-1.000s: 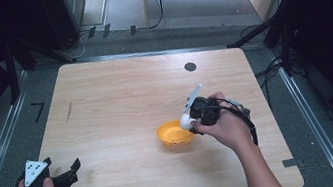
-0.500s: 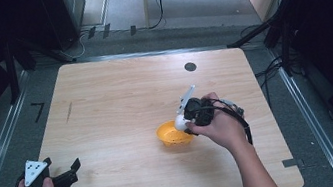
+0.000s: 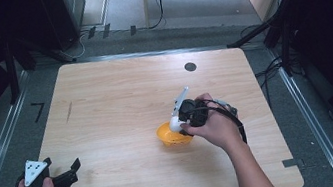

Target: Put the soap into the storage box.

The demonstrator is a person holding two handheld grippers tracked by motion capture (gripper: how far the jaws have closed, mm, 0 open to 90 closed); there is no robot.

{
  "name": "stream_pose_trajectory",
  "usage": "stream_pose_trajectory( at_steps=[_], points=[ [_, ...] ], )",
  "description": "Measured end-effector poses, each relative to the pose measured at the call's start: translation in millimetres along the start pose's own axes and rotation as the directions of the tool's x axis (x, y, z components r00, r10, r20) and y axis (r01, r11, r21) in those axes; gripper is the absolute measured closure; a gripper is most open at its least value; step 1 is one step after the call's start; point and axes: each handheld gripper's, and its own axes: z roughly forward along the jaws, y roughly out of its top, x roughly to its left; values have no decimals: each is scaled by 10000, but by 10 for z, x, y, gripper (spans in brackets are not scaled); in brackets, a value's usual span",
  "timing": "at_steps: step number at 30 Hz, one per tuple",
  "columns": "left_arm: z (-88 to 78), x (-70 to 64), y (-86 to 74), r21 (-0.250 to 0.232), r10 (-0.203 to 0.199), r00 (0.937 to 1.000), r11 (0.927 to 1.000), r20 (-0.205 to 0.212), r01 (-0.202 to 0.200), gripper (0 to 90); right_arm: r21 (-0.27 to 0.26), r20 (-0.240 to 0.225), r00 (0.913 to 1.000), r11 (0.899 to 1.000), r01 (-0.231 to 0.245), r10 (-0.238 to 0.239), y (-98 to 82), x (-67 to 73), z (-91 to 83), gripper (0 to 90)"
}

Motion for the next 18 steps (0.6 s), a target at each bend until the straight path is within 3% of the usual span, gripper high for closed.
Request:
stream_pose_trajectory(
  at_steps=[18],
  points=[
    [1,1,0,11,-3,10000,10000,3,3,0,95,-74,9988,9988,483,-482,69,22,95,505]
  ],
)
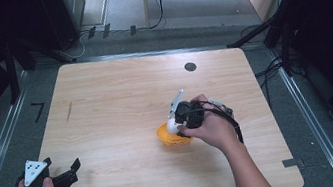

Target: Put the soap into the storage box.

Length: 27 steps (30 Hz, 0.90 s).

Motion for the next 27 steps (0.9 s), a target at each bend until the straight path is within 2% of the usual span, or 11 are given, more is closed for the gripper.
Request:
stream_pose_trajectory(
  at_steps=[1,3,6,10,20,27],
  points=[
    [0,0,0,0,4,10000,10000,3,-4,0,70,-57,9999,9999,-111,111,6,12,2,505],
    [0,-1,0,4,0,10000,10000,-3,0,0,10,-60,10000,10000,77,-77,24,12,19,505],
    [0,0,0,-2,0,10000,10000,0,0,0,66,-89,10000,10000,20,-20,38,24,30,505],
    [-2,3,1,20,-21,10000,10000,12,21,0,81,-91,9997,9997,246,-245,64,26,67,505],
    [-3,4,1,20,-46,10000,10000,9,46,0,175,-165,9996,9996,230,-227,74,25,117,505],
    [-3,5,1,20,-58,10000,10000,13,58,0,239,-252,9990,9990,387,-381,92,29,161,504]
  ],
)
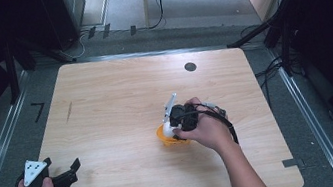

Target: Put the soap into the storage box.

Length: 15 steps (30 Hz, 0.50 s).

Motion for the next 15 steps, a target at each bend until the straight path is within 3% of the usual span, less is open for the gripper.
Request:
stream_pose_trajectory(
  at_steps=[15],
  points=[
    [0,0,0,0,-3,10000,10000,8,3,0,105,-257,9994,9997,-226,228,-25,-2,58,486]
  ],
)
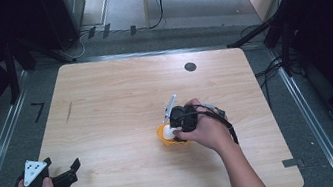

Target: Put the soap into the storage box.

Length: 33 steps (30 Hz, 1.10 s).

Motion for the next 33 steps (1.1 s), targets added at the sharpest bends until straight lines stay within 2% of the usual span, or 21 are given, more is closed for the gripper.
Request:
stream_pose_trajectory(
  at_steps=[5,11,33],
  points=[
    [0,0,0,2,3,10000,10000,0,-3,0,-285,50,10000,9996,15,-14,-33,-20,-59,474],
    [0,-1,-1,-8,16,10000,10000,-7,-16,0,-569,248,9994,9981,-236,250,-122,-30,-177,467],
    [3,-10,0,7,94,10000,10000,-20,-94,0,-870,570,9926,9910,-1017,1069,-547,-94,-438,470]
  ],
)
